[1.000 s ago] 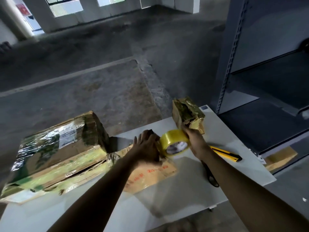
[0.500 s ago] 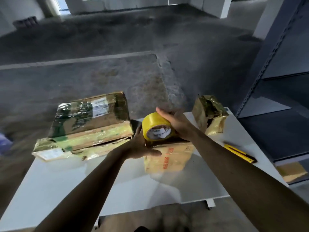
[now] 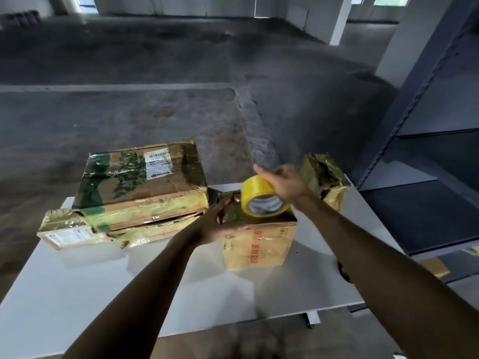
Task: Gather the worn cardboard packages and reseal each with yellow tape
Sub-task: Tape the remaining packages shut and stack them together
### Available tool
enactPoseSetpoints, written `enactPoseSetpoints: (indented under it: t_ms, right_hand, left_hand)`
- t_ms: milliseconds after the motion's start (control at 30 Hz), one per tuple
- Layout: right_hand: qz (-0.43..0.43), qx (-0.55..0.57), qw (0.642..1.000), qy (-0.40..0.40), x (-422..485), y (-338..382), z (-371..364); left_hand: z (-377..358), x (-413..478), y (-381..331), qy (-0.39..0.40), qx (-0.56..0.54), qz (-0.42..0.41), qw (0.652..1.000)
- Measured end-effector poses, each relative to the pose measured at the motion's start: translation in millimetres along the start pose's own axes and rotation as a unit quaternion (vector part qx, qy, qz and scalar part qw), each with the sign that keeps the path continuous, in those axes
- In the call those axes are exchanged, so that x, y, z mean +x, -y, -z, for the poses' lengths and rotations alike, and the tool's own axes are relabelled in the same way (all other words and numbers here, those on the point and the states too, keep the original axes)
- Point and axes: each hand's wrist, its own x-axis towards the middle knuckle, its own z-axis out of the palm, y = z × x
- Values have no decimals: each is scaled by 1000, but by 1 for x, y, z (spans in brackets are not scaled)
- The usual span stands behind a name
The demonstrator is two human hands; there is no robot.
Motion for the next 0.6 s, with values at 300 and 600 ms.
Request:
enactPoseSetpoints:
  t_ms: [300,600]
  right_hand:
    - [-38,-16,998,-46,-3,-27,52]
    - [-107,303,946,-44,-14,-60,55]
  left_hand:
    - [12,1,-32,0,268,55,962]
    - [-41,55,-76,58,428,-15,902]
